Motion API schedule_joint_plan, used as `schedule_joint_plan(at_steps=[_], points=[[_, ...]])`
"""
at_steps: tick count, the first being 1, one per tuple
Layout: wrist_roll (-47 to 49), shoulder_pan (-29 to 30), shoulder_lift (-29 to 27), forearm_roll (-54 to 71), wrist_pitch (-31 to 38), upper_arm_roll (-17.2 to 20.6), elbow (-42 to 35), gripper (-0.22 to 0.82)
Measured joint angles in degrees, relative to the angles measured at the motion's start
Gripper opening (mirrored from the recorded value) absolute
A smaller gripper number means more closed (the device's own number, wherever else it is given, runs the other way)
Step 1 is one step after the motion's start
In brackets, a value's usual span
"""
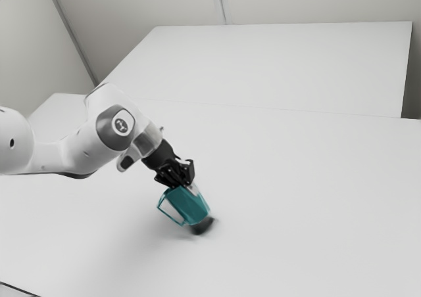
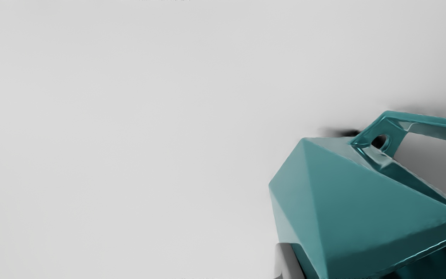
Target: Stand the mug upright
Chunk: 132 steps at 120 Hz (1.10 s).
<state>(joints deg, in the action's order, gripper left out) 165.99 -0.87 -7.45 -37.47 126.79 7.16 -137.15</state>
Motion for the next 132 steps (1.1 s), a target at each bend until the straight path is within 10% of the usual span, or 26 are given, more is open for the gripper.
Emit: schedule_joint_plan(at_steps=[50,132], points=[[0.00,-0.88,1.32,33.23,5.86,0.38,4.34,-0.18],[0.00,1.23,9.32,42.43,16.69,-0.26,5.29,-0.18]])
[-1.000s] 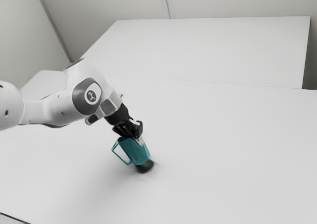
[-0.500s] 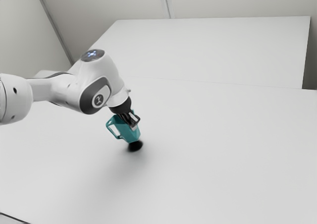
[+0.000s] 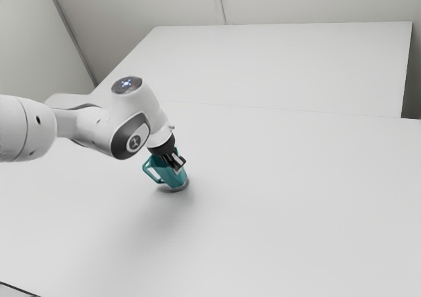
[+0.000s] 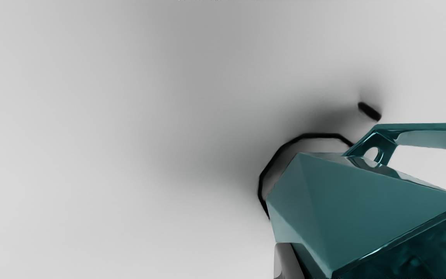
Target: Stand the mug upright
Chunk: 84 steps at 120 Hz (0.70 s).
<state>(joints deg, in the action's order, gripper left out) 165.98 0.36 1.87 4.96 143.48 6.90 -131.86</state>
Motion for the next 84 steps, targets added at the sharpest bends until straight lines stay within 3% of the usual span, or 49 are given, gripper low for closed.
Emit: schedule_joint_plan(at_steps=[40,64,84], points=[[0.00,-0.42,1.11,0.05,1.10,-0.07,-0.08,-0.18],[0.02,-0.35,0.94,-0.08,1.21,-0.14,-0.08,0.25],[0.02,-0.17,-0.93,0.05,0.99,-0.14,-0.12,0.44]])
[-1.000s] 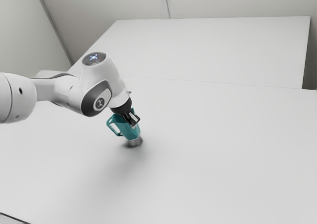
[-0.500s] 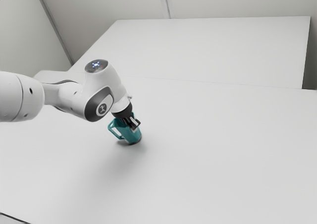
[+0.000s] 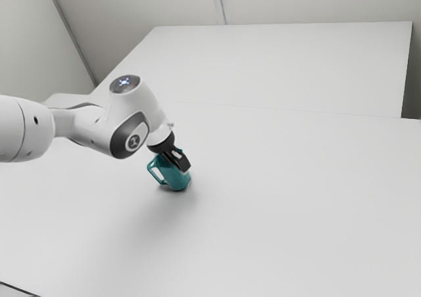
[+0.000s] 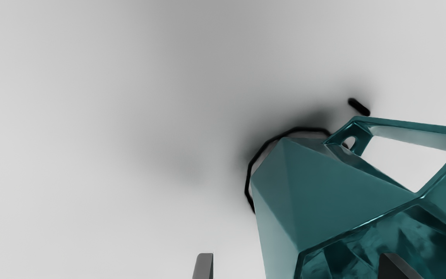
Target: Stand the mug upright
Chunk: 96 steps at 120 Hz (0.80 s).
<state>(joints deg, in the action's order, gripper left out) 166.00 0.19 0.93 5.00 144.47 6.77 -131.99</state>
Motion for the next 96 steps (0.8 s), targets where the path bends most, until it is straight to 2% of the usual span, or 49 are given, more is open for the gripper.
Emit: schedule_joint_plan(at_steps=[17,39,73,96], points=[[0.00,0.05,-2.86,0.06,-1.11,0.01,-0.20,0.52],[0.00,-1.00,-7.31,-0.39,-4.07,0.02,0.93,0.57],[0.00,-0.74,-5.05,-0.23,-20.08,-3.32,18.41,0.60],[0.00,-0.58,-3.41,0.15,-29.61,-4.13,26.67,0.60]])
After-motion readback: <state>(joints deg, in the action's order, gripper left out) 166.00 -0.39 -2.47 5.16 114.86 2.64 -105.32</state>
